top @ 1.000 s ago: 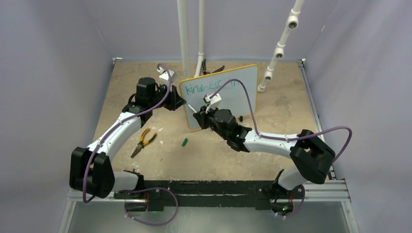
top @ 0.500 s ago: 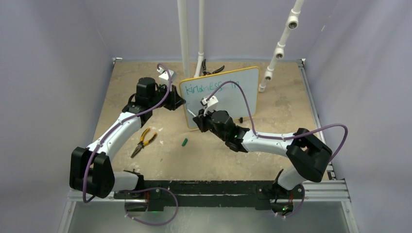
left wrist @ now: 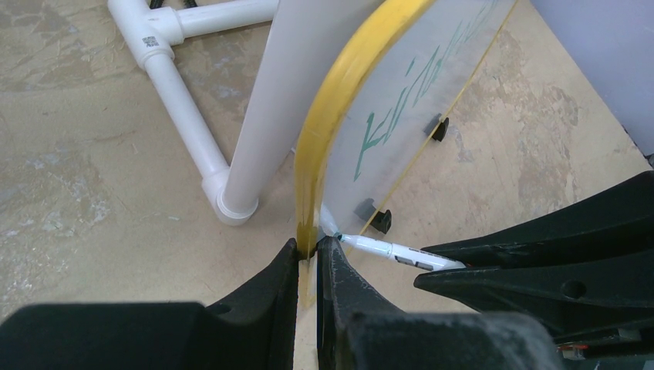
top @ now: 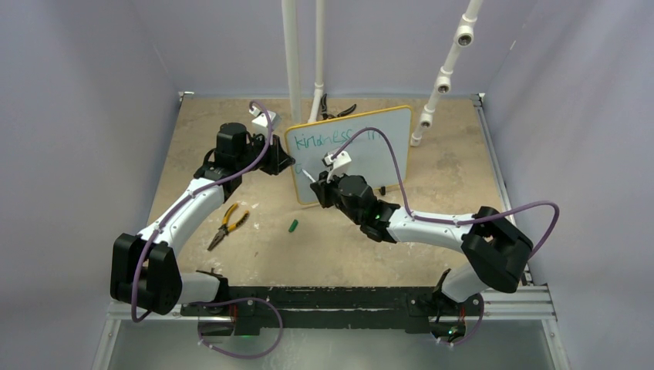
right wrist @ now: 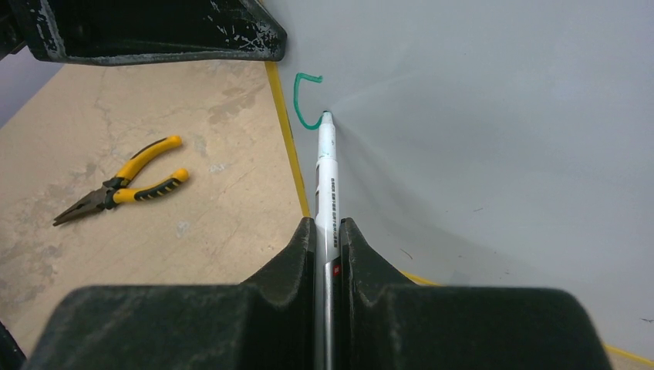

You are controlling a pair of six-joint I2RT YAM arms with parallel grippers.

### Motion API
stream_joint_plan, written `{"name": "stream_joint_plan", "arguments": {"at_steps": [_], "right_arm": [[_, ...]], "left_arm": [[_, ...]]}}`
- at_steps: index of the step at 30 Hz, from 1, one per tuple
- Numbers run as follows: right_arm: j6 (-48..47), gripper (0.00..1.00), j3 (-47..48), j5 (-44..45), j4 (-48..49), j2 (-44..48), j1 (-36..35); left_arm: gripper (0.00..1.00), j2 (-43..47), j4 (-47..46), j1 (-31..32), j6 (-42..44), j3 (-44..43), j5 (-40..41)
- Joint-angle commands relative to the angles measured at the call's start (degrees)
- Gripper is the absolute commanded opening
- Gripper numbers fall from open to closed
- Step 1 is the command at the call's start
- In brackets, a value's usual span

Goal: Write a sentence on the whiteboard

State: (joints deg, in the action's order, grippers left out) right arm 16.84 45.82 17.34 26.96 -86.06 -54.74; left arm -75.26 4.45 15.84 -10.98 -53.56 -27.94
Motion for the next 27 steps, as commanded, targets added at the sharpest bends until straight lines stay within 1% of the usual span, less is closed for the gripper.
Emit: {"name": "stream_joint_plan", "arguments": {"at_steps": [1,27], "right_arm": [[-2.0,0.00,2.8,4.9,2.1,0.8,0.8],[-2.8,0.00,2.8,5.6,5.2,1.6,0.7]], "left_arm": [[0.00,0.2,-1.5,-0.2,-0.7,-0.8,1.5],[0.00,0.3,-1.4,-0.2,-0.7,-0.8,1.5]]}}
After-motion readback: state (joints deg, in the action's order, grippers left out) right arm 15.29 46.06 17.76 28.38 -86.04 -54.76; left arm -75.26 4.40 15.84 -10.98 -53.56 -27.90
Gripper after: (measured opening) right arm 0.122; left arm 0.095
